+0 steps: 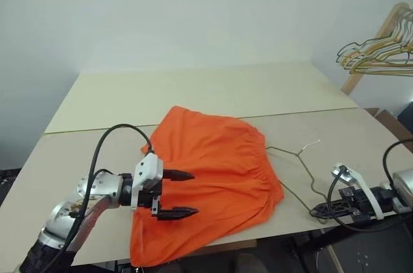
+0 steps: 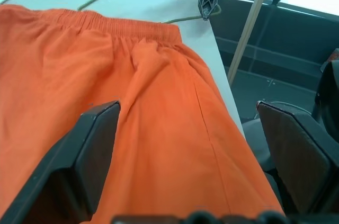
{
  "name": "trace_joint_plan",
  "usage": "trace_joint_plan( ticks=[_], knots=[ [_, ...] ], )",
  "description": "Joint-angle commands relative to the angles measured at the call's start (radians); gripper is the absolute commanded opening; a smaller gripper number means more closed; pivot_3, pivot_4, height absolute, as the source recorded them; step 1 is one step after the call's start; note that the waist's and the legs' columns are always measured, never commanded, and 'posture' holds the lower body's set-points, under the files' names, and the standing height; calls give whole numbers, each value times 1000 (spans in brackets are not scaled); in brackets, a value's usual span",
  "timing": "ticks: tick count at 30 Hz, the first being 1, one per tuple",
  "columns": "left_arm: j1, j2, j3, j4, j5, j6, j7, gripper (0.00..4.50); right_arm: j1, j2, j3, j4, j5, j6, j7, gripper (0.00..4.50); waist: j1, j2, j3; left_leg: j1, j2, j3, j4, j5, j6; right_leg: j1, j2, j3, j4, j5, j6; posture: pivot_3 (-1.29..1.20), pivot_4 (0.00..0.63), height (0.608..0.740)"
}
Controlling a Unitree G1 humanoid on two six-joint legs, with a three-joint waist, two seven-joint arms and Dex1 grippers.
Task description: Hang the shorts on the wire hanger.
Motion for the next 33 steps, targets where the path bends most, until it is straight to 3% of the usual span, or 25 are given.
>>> trace_joint_plan(
  ticks=[1,10,16,24,27,33],
  knots=[
    [8,9,18,-42,8,-17,17,4483,-92,20,75,68,-5,-49,64,0,2,0,0,0,0,0,0,0,0,0,0,0,0,0,0,-13,0,740],
    [35,6,22,-64,7,-17,44,4483,-273,139,178,269,-16,-76,64,0,14,1,0,0,0,-1,0,1,-2,0,0,-1,1,0,0,17,0,740],
    [39,5,23,-64,5,-21,48,4483,-338,212,155,401,-14,-80,64,0,21,2,0,-1,0,-1,0,1,-2,0,-1,-2,1,0,-1,26,0,740],
    [46,8,20,-68,9,-26,46,4483,-300,99,242,225,185,-136,64,0,36,7,0,-7,0,-3,0,1,-2,-6,-3,-4,2,0,-1,30,0,740],
    [39,4,5,-61,20,-31,45,4483,-347,175,248,337,132,-144,64,0,31,6,-1,-15,-1,-2,2,2,-3,-15,-2,-5,3,2,-2,30,0,740],
    [17,-8,-18,-43,32,-37,38,4483,-438,370,172,630,-69,-238,38,0,26,8,-1,-14,0,-1,2,3,-5,-14,1,-4,3,3,-2,20,0,740]
  ],
)
